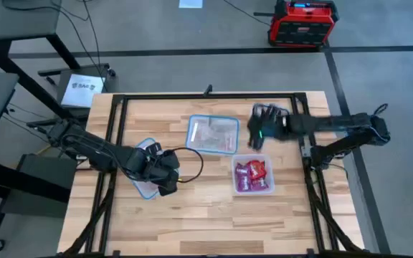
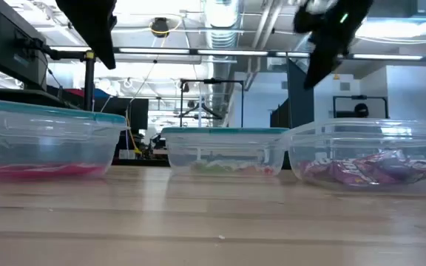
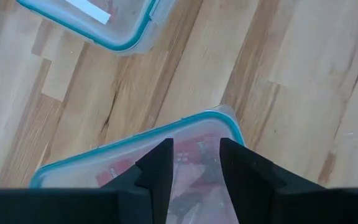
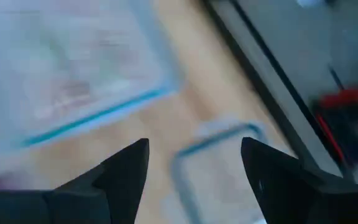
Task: Sort candy
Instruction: Close the middle right transparent bin
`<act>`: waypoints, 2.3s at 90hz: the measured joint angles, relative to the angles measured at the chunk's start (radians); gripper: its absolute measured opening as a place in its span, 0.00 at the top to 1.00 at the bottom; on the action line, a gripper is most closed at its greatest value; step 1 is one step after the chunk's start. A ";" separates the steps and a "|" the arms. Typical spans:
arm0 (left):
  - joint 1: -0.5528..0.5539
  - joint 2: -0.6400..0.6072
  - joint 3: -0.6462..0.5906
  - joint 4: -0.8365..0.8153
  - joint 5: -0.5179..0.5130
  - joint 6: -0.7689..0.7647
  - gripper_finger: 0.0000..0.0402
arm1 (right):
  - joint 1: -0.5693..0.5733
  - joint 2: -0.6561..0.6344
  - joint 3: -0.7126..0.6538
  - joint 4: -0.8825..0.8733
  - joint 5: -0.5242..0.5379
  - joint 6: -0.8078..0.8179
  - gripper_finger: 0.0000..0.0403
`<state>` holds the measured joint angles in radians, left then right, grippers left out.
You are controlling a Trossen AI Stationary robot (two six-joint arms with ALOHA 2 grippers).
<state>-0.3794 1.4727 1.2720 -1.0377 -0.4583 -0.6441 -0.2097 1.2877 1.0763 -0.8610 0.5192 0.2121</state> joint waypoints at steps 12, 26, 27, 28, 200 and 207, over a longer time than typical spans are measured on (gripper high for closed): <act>0.000 0.000 0.000 0.001 0.000 0.000 0.71 | -0.252 0.090 0.000 0.108 -0.142 -0.146 0.41; 0.000 0.000 0.000 0.002 0.000 -0.005 0.71 | -0.420 0.225 0.000 0.181 -0.227 -0.183 0.42; 0.000 0.000 0.000 0.002 0.000 -0.005 0.71 | -0.428 0.236 0.000 0.186 -0.232 -0.183 0.42; 0.000 0.000 0.000 0.002 0.000 -0.005 0.71 | -0.435 0.246 0.000 0.189 -0.235 -0.183 0.43; -0.001 0.000 0.000 0.041 -0.019 0.011 0.71 | -0.464 0.456 -0.108 0.280 -0.239 -0.028 0.85; -0.001 0.000 0.000 0.043 -0.019 0.011 0.71 | -0.471 0.457 -0.107 0.271 -0.242 -0.017 0.87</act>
<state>-0.3801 1.4727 1.2720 -0.9944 -0.4774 -0.6327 -0.6804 1.7443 0.9691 -0.5896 0.2770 0.1952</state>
